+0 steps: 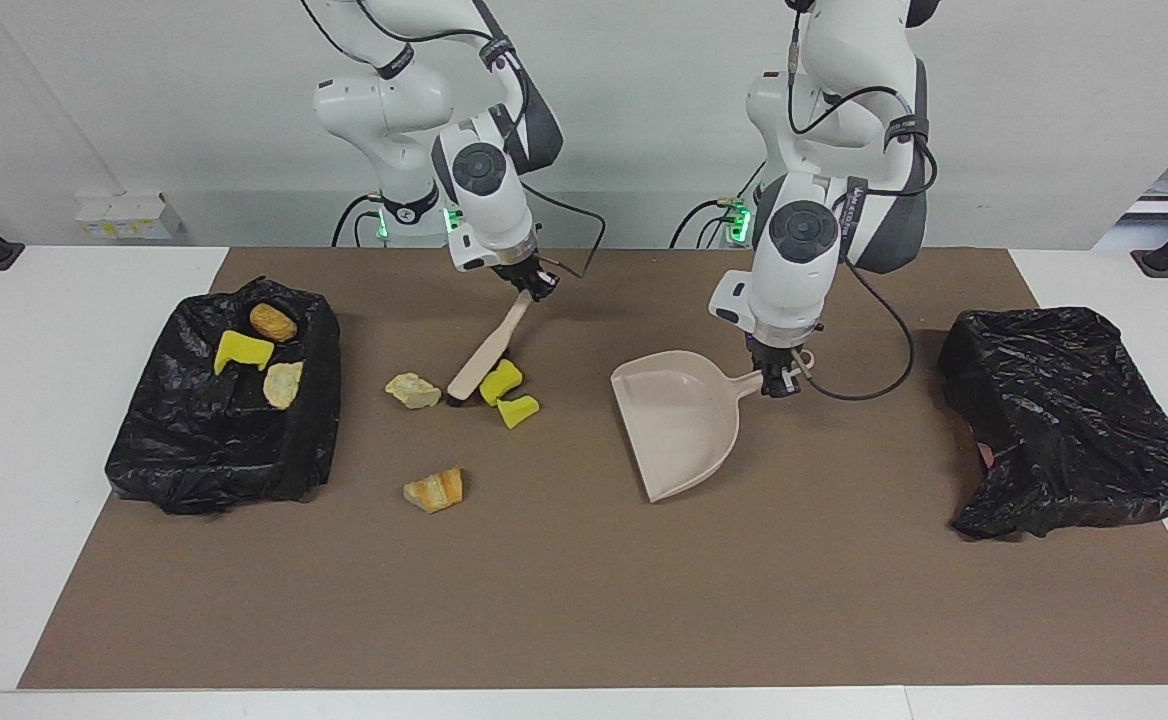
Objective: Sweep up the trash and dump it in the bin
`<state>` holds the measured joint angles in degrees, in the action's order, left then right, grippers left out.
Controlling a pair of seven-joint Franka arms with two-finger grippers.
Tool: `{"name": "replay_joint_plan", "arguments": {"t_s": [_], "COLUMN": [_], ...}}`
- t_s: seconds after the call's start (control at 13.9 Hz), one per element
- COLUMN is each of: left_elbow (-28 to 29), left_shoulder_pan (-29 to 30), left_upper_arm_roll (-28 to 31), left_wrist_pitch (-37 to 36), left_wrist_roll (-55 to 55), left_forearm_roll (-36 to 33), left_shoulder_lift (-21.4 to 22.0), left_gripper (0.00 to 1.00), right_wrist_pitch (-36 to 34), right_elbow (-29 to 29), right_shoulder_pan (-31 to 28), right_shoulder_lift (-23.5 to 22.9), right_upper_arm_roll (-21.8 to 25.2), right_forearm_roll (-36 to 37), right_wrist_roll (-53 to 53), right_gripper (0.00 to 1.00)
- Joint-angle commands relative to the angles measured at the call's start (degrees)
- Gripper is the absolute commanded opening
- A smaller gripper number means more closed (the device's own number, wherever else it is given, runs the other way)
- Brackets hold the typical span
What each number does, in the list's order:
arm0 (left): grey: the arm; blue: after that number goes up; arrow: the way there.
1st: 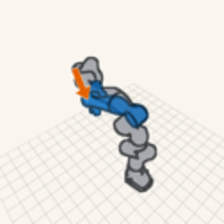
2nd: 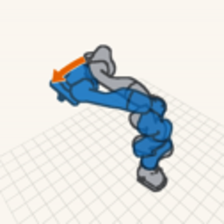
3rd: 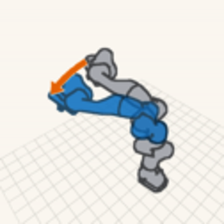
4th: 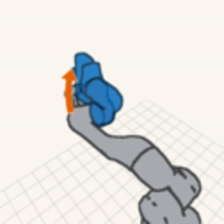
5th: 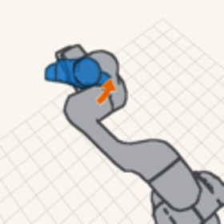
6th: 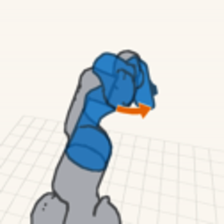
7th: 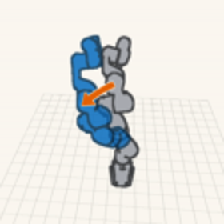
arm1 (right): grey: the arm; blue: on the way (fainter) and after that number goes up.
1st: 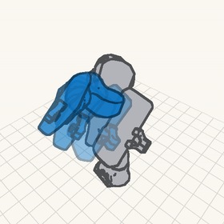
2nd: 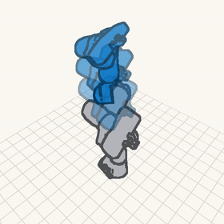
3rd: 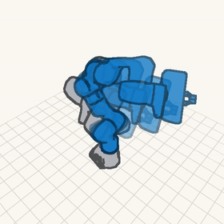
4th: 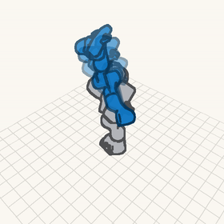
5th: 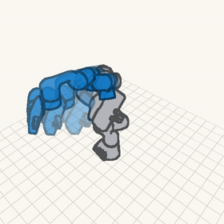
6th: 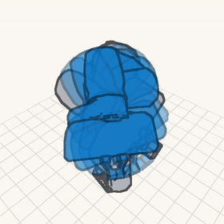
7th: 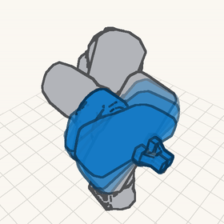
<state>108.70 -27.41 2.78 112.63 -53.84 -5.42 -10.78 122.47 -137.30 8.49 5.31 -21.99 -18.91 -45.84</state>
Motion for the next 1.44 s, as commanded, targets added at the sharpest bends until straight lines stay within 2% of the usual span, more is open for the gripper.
{"name": "replay_joint_plan", "arguments": {"t_s": [0.0, 0.14, 0.29, 0.36, 0.57, 0.72, 0.93, 1.08, 1.36], "left_elbow": [6.0, 8.1, 9.0, 9.3, 13.0, 13.9, 13.9, 13.6, 13.5], "left_shoulder_pan": [-1.9, -3.3, -3.9, -4.2, -6.4, -6.9, -6.8, -6.1, -5.5], "left_upper_arm_roll": [0.6, 0.5, 0.5, 0.5, 0.3, 0.3, 0.3, 0.3, 0.3], "left_wrist_pitch": [4.6, 5.1, 5.9, 6.4, 10.0, 12.0, 12.9, 13.9, 14.2], "left_wrist_roll": [0.9, 8.9, 10.7, 10.7, 10.1, 9.6, 8.1, 0.1, -0.7], "left_forearm_roll": [-1.2, -1.2, -1.2, -1.2, -1.3, -1.3, -1.3, -1.2, -1.1], "left_shoulder_lift": [4.1, 4.3, 4.6, 4.8, 5.2, 5.8, 5.7, 5.3, 5.0], "left_gripper": [0.00, 0.00, 0.00, 0.00, 0.00, 0.00, 0.00, 0.00, 0.00], "right_wrist_pitch": [0.3, 0.1, -0.1, -0.1, -0.8, -2.1, -7.8, -11.6, -19.4], "right_elbow": [1.5, 1.6, 1.9, 2.2, 4.0, 8.4, 14.2, 14.1, 12.0], "right_shoulder_pan": [-1.1, -0.4, 0.5, 3.0, 7.5, 10.0, 7.4, 4.9, -1.9], "right_shoulder_lift": [-3.2, -3.6, -3.6, -3.2, -3.1, -4.3, -5.6, -3.8, 1.2], "right_upper_arm_roll": [-0.8, -0.9, -1.2, -1.2, -1.3, -1.3, -0.8, -0.6, -0.6], "right_forearm_roll": [-0.5, -0.1, -0.4, -0.6, -2.0, -2.4, -1.4, -1.1, 5.6], "right_wrist_roll": [9.3, 17.8, 23.8, 25.7, 27.0, 26.3, 26.1, 24.5, 19.7], "right_gripper": [0.00, 0.00, 0.00, 0.00, 0.00, 0.00, 0.00, 0.00, 0.00]}}
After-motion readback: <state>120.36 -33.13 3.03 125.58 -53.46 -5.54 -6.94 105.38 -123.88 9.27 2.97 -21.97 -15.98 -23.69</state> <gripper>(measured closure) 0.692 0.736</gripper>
